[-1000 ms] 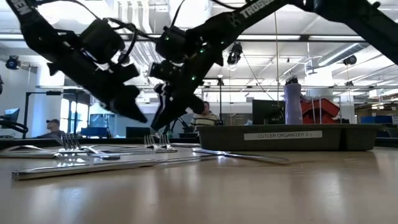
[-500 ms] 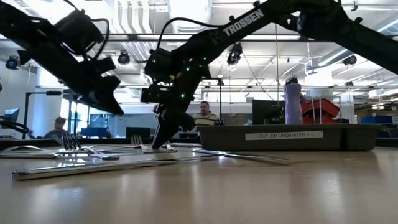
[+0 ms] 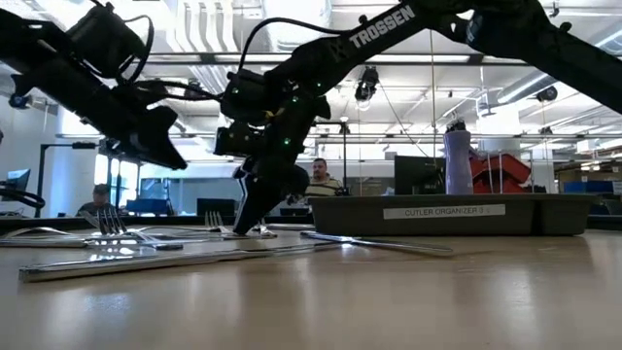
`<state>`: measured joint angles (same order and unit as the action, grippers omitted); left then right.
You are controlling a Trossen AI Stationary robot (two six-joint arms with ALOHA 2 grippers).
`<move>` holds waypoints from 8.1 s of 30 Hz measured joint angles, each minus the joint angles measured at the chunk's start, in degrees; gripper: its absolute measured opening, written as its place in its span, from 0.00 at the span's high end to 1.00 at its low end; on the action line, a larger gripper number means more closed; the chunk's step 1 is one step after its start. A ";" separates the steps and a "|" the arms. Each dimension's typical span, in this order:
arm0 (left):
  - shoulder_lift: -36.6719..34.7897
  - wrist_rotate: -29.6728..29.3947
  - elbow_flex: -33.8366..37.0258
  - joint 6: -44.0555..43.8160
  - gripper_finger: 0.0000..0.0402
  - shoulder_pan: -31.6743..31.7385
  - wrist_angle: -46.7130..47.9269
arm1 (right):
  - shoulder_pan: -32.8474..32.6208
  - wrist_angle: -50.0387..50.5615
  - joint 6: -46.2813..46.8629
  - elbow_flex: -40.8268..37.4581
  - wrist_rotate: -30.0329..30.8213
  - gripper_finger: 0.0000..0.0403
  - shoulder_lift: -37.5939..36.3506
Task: Sort silverware
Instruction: Put the silver fork into the gray silverware tray
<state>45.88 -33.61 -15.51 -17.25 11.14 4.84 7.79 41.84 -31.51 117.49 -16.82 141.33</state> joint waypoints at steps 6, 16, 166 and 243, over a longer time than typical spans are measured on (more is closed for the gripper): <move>-2.59 -0.47 -0.50 4.09 0.71 0.00 -1.74 | -3.15 -8.50 -3.04 -0.33 -3.71 1.00 0.66; -6.05 -0.36 -0.72 4.98 0.71 0.00 -0.81 | 0.31 -13.06 -9.11 4.48 2.43 0.99 0.30; -17.78 -1.37 -6.86 22.30 0.71 -2.23 -13.96 | -0.44 3.65 31.82 -45.77 15.38 1.00 -44.45; 2.50 -8.30 -1.20 1.67 0.71 -1.97 -6.63 | 2.21 5.36 -1.97 -3.04 9.04 0.99 -8.64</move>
<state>48.39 -41.92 -16.71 -15.57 9.17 -1.80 10.00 47.20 -33.47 114.46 -7.78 132.69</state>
